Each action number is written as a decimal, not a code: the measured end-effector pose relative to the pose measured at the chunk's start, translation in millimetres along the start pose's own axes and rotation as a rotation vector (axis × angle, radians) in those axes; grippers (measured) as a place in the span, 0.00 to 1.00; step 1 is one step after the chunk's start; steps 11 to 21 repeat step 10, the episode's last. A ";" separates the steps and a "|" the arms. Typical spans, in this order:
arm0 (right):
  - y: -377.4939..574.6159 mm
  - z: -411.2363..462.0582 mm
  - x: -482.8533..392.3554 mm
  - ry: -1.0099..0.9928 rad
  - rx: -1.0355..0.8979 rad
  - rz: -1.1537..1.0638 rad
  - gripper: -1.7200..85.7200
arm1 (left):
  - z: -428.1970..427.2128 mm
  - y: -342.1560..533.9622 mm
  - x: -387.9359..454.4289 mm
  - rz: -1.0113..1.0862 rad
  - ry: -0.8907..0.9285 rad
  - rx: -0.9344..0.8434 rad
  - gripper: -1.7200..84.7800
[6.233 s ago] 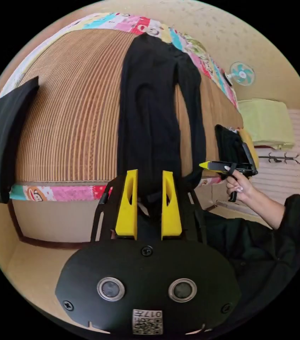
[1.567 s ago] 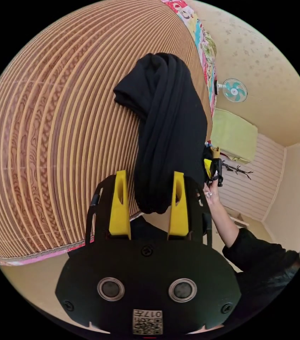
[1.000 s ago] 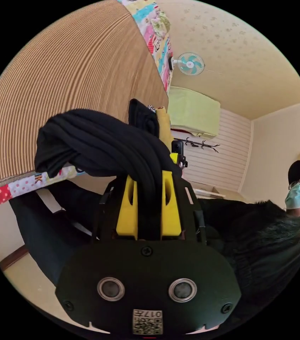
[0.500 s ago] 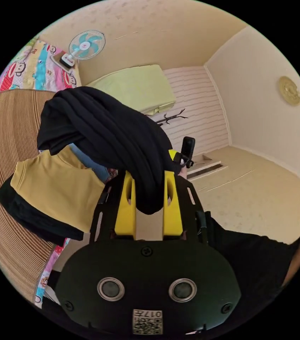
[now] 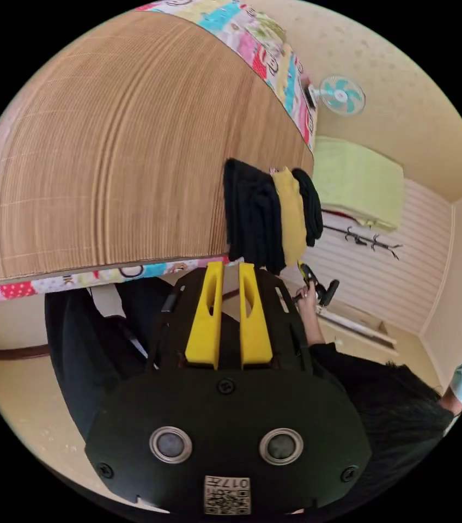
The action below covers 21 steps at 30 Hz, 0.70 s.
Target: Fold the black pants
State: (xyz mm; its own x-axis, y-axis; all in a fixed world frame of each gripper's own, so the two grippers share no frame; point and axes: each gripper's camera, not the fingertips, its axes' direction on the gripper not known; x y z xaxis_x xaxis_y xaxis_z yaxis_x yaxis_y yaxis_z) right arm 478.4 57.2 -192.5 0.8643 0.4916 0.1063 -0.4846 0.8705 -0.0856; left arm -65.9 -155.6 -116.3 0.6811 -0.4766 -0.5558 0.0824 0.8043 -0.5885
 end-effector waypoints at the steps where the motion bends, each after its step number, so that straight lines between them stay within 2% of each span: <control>1: 25.8 -6.6 -24.6 0.003 0.031 0.005 0.04 | -19.1 3.6 -8.3 -0.010 -0.051 0.040 0.08; 3: 55.7 -10.1 -71.2 0.002 0.062 -0.025 0.03 | -78.3 21.1 -36.0 -0.052 -0.222 0.170 0.08; 5: 74.9 7.9 -154.9 -0.071 -0.002 -0.182 0.03 | -106.2 36.7 -62.2 -0.113 -0.258 0.254 0.08; 7: 82.5 29.3 -227.9 -0.155 -0.102 -0.380 0.03 | -122.5 56.5 -105.7 -0.288 -0.091 0.349 0.10; 8: 87.8 37.5 -273.9 -0.180 -0.143 -0.486 0.03 | -128.4 70.1 -135.0 -0.366 0.062 0.418 0.11; 9: 90.4 38.7 -295.1 -0.189 -0.147 -0.530 0.03 | -135.0 81.3 -158.2 -0.411 0.117 0.478 0.11; 10: 95.3 36.9 -334.2 -0.222 -0.141 -0.611 0.03 | -139.3 85.7 -167.2 -0.428 0.096 0.500 0.11; 21: 95.3 36.9 -334.2 -0.222 -0.141 -0.611 0.03 | -139.3 85.7 -167.2 -0.428 0.096 0.500 0.11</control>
